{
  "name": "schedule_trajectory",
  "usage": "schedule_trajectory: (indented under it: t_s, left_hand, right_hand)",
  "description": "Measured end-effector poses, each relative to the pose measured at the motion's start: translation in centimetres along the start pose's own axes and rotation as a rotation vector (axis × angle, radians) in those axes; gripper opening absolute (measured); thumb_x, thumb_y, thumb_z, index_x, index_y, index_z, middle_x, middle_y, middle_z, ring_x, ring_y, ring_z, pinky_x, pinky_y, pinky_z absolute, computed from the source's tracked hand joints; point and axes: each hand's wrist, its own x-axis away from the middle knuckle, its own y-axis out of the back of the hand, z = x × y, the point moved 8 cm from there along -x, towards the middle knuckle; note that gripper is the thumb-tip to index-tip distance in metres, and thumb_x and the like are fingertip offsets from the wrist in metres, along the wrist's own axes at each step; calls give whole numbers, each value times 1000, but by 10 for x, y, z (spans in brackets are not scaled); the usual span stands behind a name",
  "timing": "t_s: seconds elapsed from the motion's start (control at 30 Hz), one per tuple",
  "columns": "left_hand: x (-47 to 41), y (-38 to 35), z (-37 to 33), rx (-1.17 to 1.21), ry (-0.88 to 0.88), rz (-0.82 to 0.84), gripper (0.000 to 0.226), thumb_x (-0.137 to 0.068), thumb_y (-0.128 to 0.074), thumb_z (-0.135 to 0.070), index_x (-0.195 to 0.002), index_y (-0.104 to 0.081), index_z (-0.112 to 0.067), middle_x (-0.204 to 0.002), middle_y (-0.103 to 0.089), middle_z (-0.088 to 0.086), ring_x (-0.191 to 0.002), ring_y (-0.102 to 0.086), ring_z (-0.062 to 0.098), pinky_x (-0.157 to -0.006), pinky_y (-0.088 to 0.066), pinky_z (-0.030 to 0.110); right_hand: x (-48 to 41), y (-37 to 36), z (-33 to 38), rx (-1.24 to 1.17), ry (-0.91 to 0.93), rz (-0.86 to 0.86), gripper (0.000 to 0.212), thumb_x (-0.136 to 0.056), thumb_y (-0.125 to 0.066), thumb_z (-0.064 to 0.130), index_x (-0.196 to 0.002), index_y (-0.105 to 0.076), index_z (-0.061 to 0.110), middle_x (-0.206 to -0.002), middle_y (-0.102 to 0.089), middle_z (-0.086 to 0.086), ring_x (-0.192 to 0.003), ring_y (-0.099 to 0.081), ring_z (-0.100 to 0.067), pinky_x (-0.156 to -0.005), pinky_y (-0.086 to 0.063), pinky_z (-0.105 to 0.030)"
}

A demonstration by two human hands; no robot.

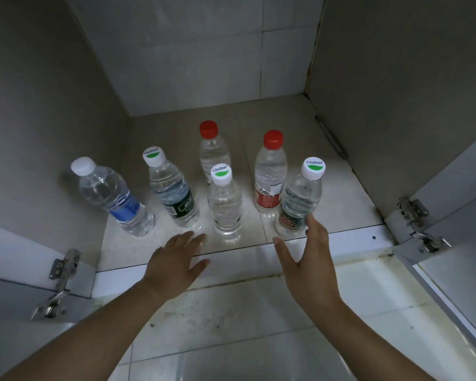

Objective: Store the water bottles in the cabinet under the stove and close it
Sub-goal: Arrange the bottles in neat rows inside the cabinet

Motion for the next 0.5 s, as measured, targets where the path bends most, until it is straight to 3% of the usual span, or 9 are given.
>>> schedule_trajectory:
  t_s: [0.1, 0.17, 0.3, 0.43, 0.5]
  left_hand:
    - [13, 34, -3, -3, -17, -67, 80, -75, -15, -70, -145, -26, -30, -151, -32, -1, -136, -33, 20, -103, -37, 36]
    - [23, 61, -5, -9, -48, -99, 73, -80, -24, -66, -143, -31, -29, -147, -39, -2, -129, -42, 21, -97, -42, 35]
    - [43, 133, -3, -65, -106, -214, 74, -76, -20, -65, -134, -45, -25, -126, -58, 2, -106, -59, 25, -80, -52, 36]
    - [49, 199, 11, -149, -66, -343, 43, -87, -45, -46, -123, -51, -24, -111, -62, 3, -102, -59, 27, -75, -51, 37]
    - [47, 219, 24, -152, 6, -421, 38, -89, -46, -44, -121, -52, -25, -112, -61, 4, -104, -58, 28, -78, -51, 38]
  right_hand:
    - [5, -8, 25, 12, 51, 36, 64, -85, -58, 38, -140, -33, 17, -143, -41, -2, -131, -40, -18, -109, -36, -34]
    - [0, -12, 54, 12, 138, 72, 59, -86, -57, 39, -137, -37, 18, -138, -45, -2, -127, -43, -18, -106, -40, -39]
    - [-27, -17, 124, 130, 354, 147, 54, -87, -59, 35, -132, -40, 13, -129, -47, -7, -118, -46, -20, -99, -37, -27]
    - [-55, -34, 176, 363, 560, 261, 59, -87, -57, 39, -136, -37, 14, -133, -44, -8, -116, -48, -26, -92, -44, -35]
    - [-67, -47, 191, 469, 627, 309, 60, -86, -56, 42, -136, -36, 15, -133, -44, -10, -116, -49, -29, -92, -46, -38]
